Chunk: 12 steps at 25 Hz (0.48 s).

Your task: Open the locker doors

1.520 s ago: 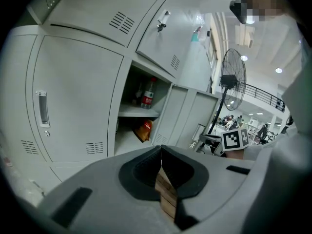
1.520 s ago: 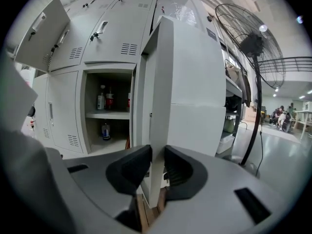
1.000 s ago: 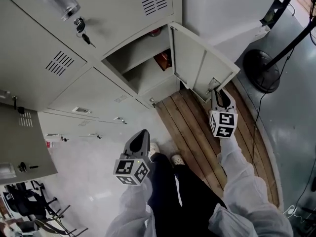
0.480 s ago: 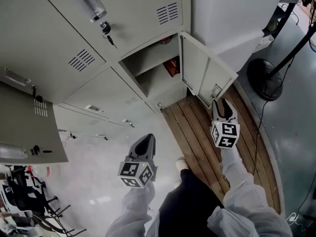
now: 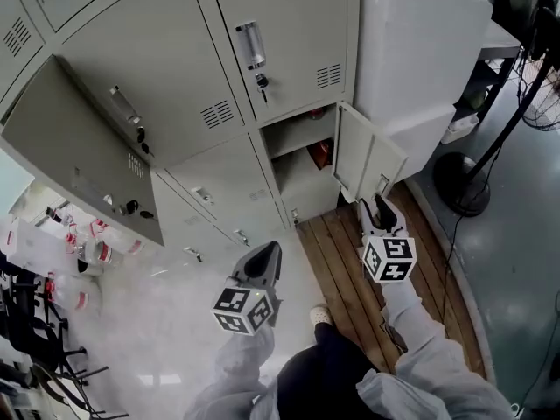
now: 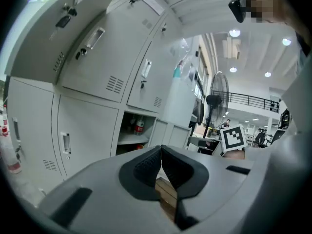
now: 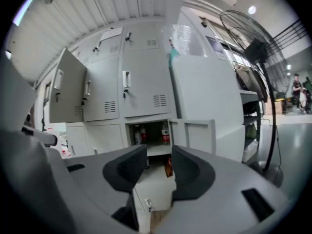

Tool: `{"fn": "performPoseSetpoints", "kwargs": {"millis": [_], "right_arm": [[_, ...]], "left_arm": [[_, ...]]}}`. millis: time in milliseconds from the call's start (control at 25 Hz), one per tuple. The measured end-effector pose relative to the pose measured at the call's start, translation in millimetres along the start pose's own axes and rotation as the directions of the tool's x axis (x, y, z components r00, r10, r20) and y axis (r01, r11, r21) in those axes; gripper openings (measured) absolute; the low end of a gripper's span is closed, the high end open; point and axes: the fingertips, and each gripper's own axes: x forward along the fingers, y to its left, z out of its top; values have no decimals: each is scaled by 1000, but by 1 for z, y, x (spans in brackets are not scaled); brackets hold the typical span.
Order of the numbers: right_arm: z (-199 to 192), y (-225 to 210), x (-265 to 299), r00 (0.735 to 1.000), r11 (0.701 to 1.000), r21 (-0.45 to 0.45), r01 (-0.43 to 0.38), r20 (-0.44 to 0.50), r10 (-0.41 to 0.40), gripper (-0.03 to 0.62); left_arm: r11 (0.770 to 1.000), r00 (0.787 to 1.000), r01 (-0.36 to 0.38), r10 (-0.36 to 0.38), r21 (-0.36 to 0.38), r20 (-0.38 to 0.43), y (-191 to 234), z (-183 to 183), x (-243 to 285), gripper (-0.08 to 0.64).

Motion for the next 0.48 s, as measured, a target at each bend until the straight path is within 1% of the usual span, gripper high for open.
{"fn": "performPoseSetpoints", "kwargs": {"millis": [120,200,280,400,480], "right_arm": [[35,46,-17,989,988,-64,-140,31,142,141],[64,74,-29,973,972,-93,-214,64,220,141],[95,97,-41,951,953,-124,-277,106,291,141],[136,124,-61,913,921,-181,-345,164,374,141],[153,134,-73,897,908,-202,-366,181,402,141]], "left_arm": [[999,998,10,-12,32,56,-16,29,-22,9],[997,996,26,-32,73,86,-26,49,-37,9],[992,992,31,-45,121,114,-33,69,-51,9],[985,987,16,-43,171,158,-37,96,-70,9],[983,981,1,-37,184,190,-41,112,-80,9]]}}
